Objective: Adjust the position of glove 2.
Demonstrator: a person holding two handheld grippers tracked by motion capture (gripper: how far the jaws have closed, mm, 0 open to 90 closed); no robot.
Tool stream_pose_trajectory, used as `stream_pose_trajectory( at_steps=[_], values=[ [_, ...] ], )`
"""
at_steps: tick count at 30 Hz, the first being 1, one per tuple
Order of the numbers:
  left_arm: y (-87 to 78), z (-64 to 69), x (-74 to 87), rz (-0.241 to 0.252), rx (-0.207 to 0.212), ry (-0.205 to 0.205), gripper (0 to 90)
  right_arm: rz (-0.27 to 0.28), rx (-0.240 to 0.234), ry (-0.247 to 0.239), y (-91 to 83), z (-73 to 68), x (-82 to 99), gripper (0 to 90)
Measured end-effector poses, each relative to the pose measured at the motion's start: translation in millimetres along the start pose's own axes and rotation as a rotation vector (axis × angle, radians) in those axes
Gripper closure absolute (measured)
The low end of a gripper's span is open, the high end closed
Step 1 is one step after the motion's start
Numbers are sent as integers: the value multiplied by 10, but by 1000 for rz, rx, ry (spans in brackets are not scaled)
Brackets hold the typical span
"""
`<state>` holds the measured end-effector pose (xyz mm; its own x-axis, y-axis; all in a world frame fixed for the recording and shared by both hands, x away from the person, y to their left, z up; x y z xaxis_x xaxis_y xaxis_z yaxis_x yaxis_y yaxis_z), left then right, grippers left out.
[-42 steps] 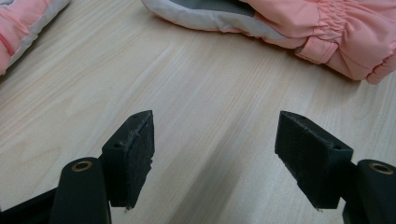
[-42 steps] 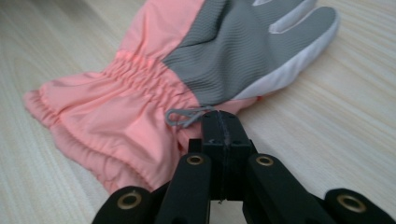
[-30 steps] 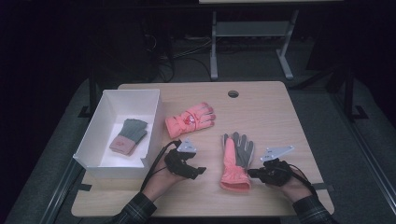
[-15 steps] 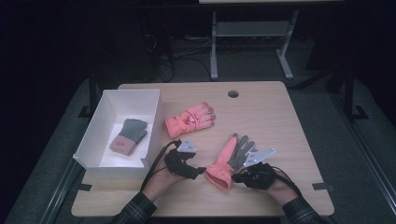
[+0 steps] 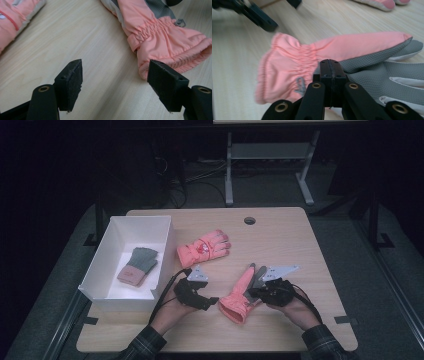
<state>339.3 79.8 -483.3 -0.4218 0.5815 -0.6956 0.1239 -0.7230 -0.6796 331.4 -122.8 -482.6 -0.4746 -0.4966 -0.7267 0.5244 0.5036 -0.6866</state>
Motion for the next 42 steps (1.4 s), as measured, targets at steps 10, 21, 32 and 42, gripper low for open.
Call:
stream_pose_trajectory(
  at_steps=[10,21,32,42],
  values=[
    [-49,-21,-24,16,-9,-2,278,-55,-74,-53,140,-241,64,900],
    [-42,-28,-22,14,-11,-3,278,-24,-109,-64,92,-410,42,853],
    [-9,-55,-59,5,-23,-2,279,49,33,54,-188,-21,102,458],
    [15,-118,-150,15,-33,-20,288,36,167,131,-303,374,346,186]
  ],
)
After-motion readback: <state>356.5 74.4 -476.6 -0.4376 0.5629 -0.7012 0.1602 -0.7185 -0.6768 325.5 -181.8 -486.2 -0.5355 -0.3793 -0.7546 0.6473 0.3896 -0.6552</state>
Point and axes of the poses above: each handheld gripper's, and its own axes: y roughly forward along the jaws, x roughly out of its underside, z roughly to its right, the point moved 7 cm from there along y, roughly forward along the jaws, and after that the axes turned 13 degrees about x, right-handed, at the moved point
